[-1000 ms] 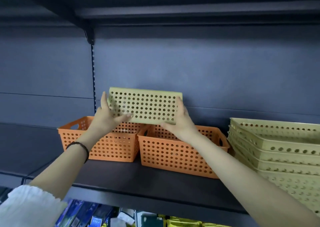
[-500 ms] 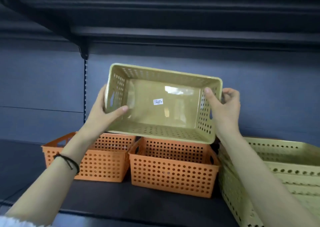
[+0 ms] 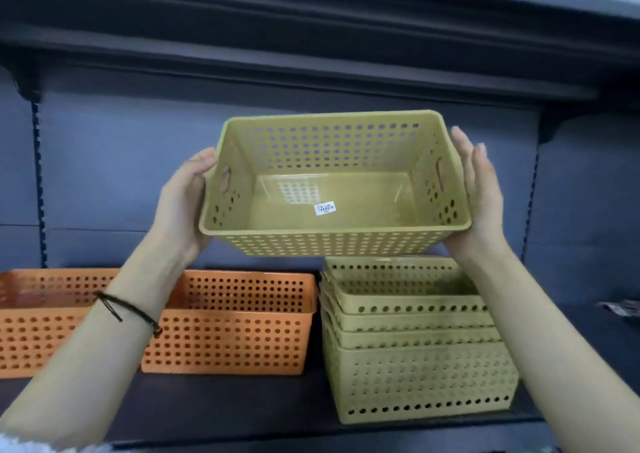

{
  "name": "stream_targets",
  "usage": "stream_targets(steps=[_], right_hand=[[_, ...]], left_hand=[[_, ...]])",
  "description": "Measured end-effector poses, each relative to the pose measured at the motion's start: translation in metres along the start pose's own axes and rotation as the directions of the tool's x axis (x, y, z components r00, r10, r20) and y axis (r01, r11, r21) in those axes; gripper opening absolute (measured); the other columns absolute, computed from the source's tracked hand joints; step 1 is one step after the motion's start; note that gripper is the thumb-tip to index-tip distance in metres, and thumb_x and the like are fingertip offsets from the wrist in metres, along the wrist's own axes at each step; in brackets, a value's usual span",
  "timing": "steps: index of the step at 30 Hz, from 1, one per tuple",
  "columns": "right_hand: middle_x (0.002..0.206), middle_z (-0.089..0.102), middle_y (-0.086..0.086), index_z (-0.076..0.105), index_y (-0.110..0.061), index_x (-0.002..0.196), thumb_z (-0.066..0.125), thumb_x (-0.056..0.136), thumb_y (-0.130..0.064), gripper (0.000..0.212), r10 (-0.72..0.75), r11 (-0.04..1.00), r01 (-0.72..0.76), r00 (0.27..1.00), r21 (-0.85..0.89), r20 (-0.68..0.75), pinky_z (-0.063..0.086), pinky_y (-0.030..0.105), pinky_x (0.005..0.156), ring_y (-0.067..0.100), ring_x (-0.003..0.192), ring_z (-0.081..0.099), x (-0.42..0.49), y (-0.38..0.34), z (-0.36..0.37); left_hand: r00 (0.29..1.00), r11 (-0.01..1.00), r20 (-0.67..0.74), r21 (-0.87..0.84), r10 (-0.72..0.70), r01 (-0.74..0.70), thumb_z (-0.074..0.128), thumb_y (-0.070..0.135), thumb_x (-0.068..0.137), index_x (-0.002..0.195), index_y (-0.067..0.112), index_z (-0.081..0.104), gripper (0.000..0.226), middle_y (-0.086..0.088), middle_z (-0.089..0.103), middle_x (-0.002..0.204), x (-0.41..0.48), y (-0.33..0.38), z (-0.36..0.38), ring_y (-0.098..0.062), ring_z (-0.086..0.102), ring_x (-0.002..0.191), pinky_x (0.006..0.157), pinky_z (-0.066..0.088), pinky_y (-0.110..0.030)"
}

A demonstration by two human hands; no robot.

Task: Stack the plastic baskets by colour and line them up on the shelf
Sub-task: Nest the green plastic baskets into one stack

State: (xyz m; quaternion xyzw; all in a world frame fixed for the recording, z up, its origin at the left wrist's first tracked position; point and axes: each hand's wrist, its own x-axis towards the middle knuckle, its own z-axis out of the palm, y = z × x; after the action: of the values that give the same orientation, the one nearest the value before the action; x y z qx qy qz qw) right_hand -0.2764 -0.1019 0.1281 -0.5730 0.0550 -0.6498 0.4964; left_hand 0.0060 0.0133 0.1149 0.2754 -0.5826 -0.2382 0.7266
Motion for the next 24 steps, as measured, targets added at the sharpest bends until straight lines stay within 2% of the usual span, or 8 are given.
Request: stream_targets(steps=[3, 5, 8, 10, 12, 16, 20, 24], right_hand=[[0.112, 0.071, -0.004, 0.059, -0.023, 0.128, 0.032, 0.100, -0.046, 0.046, 0.076, 0.994, -0.061, 0.982, 0.090, -0.173, 0.055, 0.031, 0.073, 0.012, 0.095, 0.071, 0.003, -0.016, -0.033], [0.105, 0.074, -0.003, 0.063, -0.022, 0.125, 0.035, 0.098, -0.049, 0.047, 0.162, 0.983, -0.140, 0.963, 0.115, -0.216, 0.055, 0.029, 0.065, 0.013, 0.089, 0.073, 0.007, -0.024, -0.056], [0.112, 0.071, 0.002, 0.063, -0.022, 0.126, 0.037, 0.096, -0.052, 0.049, 0.256, 0.963, -0.228, 0.943, 0.145, -0.212, 0.055, 0.029, 0.064, 0.017, 0.097, 0.069, 0.012, -0.029, -0.090], [0.120, 0.068, 0.005, 0.061, -0.019, 0.128, 0.036, 0.097, -0.051, 0.051, 0.276, 0.957, -0.247, 0.937, 0.154, -0.212, 0.054, 0.030, 0.066, 0.016, 0.097, 0.068, 0.017, -0.027, -0.110], [0.120, 0.067, 0.005, 0.060, -0.016, 0.129, 0.034, 0.098, -0.051, 0.053, 0.290, 0.953, -0.263, 0.935, 0.149, -0.205, 0.053, 0.028, 0.064, 0.015, 0.095, 0.066, 0.019, -0.024, -0.126], [0.111, 0.067, 0.004, 0.061, -0.016, 0.127, 0.037, 0.096, -0.052, 0.053, 0.358, 0.928, -0.325, 0.914, 0.180, -0.192, 0.051, 0.027, 0.061, 0.015, 0.090, 0.065, 0.026, -0.015, -0.151], [0.115, 0.066, 0.010, 0.058, -0.013, 0.131, 0.039, 0.096, -0.052, 0.056, 0.448, 0.894, -0.446, 0.884, 0.046, -0.136, 0.049, 0.035, 0.072, 0.022, 0.093, 0.063, 0.040, -0.006, -0.172], [0.130, 0.058, 0.012, 0.050, -0.019, 0.138, 0.035, 0.097, -0.053, 0.055, 0.590, 0.765, -0.594, 0.801, -0.248, -0.097, 0.048, 0.041, 0.091, 0.027, 0.112, 0.059, 0.039, 0.011, -0.184]], left_hand=[[1.000, 0.999, -0.013, 0.037, 0.029, -0.028, 0.032, 0.031, 0.091, 0.089, 0.028, 0.066, 0.035, 0.010, 0.063, 0.086, 0.003, -0.017, 0.035, -0.009, 0.060, 0.078, 0.066, 0.041, -0.030], [0.998, 0.998, -0.059, 0.053, 0.022, -0.018, 0.037, 0.038, 0.084, 0.106, 0.034, 0.064, 0.035, 0.014, 0.067, 0.099, 0.003, -0.032, 0.057, -0.006, 0.062, 0.090, 0.070, 0.041, -0.029], [0.996, 0.995, -0.078, 0.090, -0.032, 0.039, 0.048, 0.057, 0.075, 0.145, 0.036, 0.031, 0.075, 0.016, 0.048, 0.140, -0.002, -0.057, 0.085, -0.007, 0.046, 0.131, 0.097, 0.042, -0.030], [0.999, 0.989, -0.022, 0.142, -0.042, 0.044, 0.062, 0.079, 0.056, 0.151, 0.034, 0.013, 0.116, 0.021, 0.040, 0.141, -0.006, -0.071, 0.102, -0.007, 0.040, 0.136, 0.108, 0.035, -0.034], [0.999, 0.987, -0.004, 0.159, -0.033, 0.033, 0.063, 0.086, 0.043, 0.152, 0.032, 0.005, 0.134, 0.025, 0.041, 0.138, -0.008, -0.082, 0.116, -0.007, 0.041, 0.135, 0.111, 0.034, -0.038], [0.998, 0.992, -0.066, 0.120, -0.024, 0.032, 0.067, 0.081, 0.048, 0.148, 0.045, 0.000, 0.126, 0.003, 0.033, 0.154, -0.007, -0.097, 0.141, -0.019, 0.046, 0.133, 0.107, 0.040, -0.042], [0.978, 0.935, -0.201, 0.335, -0.050, 0.116, 0.040, 0.056, 0.092, 0.144, 0.035, 0.022, 0.059, 0.005, 0.050, 0.130, -0.007, -0.099, 0.160, -0.002, 0.058, 0.102, 0.077, 0.051, -0.016], [0.950, 0.774, -0.254, 0.559, -0.182, 0.298, 0.021, 0.067, 0.091, 0.119, 0.037, 0.043, 0.047, -0.001, 0.054, 0.129, -0.016, -0.102, 0.145, -0.014, 0.051, 0.118, 0.093, 0.039, -0.032]])
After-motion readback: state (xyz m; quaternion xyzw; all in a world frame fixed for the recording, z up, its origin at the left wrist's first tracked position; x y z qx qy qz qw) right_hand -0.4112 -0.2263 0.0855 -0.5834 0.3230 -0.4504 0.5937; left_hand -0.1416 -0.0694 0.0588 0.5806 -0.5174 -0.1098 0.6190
